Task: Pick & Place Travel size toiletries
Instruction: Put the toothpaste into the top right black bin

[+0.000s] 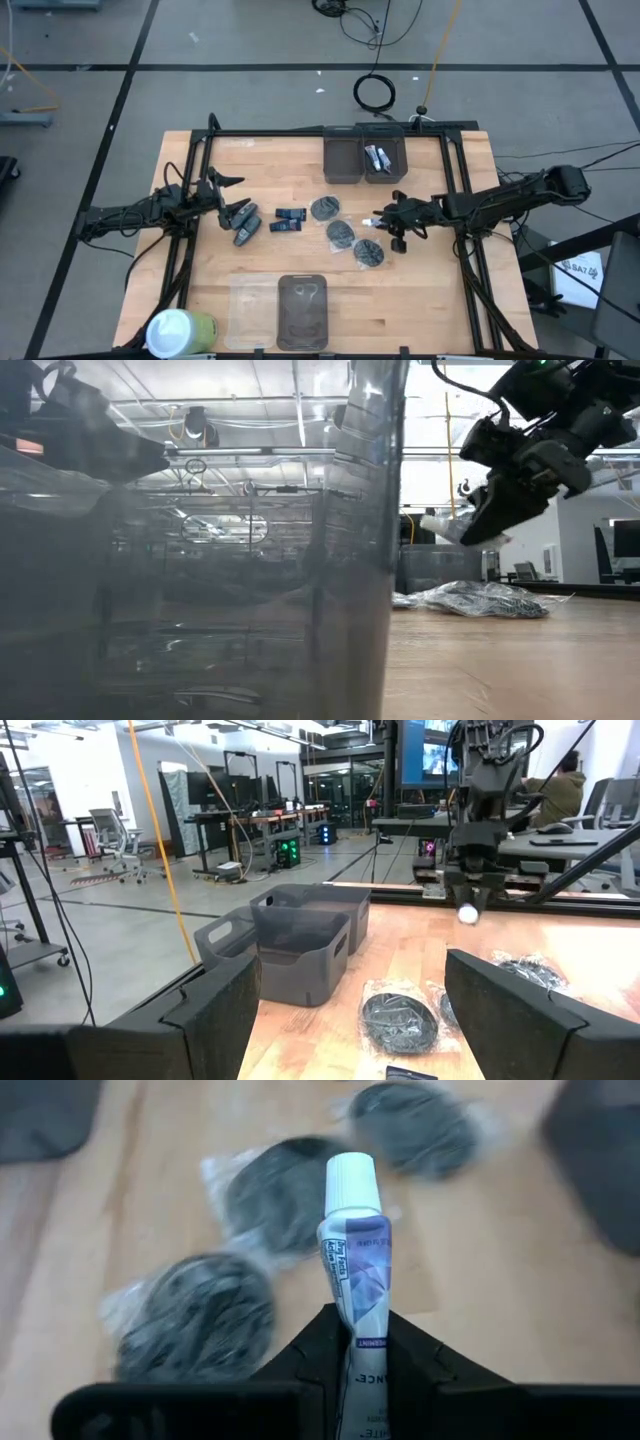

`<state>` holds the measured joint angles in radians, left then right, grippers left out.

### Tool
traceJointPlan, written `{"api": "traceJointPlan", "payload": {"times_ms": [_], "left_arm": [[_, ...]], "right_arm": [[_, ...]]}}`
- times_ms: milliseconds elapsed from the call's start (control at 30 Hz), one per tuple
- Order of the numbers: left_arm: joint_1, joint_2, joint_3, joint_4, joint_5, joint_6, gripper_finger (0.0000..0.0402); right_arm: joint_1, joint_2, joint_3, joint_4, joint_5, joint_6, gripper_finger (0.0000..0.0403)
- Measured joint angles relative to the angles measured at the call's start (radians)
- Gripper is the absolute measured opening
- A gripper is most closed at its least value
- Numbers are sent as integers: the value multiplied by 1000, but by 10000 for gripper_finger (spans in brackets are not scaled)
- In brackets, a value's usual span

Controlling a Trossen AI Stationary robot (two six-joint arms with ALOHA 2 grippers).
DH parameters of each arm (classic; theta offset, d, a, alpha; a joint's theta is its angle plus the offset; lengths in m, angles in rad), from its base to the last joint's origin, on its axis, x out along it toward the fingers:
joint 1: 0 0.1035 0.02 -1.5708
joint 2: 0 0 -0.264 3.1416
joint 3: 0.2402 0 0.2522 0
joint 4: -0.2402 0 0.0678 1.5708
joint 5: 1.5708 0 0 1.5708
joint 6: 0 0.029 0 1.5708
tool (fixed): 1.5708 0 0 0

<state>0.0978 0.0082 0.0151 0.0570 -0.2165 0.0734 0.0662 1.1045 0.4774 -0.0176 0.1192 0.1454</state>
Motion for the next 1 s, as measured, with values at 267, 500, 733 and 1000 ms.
{"api": "traceJointPlan", "payload": {"times_ms": [267,500,733,1000], "left_arm": [[0,0,0,0,0,0,310],[0,0,0,0,1,0,310],[0,0,0,0,0,0,310],[0,0,0,0,0,0,310]], "right_arm": [[0,-74,0,-13,148,0,45],[-1,-108,0,-17,285,27,45],[-16,-116,1,-12,326,56,45],[-106,-116,1,70,326,50,45]]}}
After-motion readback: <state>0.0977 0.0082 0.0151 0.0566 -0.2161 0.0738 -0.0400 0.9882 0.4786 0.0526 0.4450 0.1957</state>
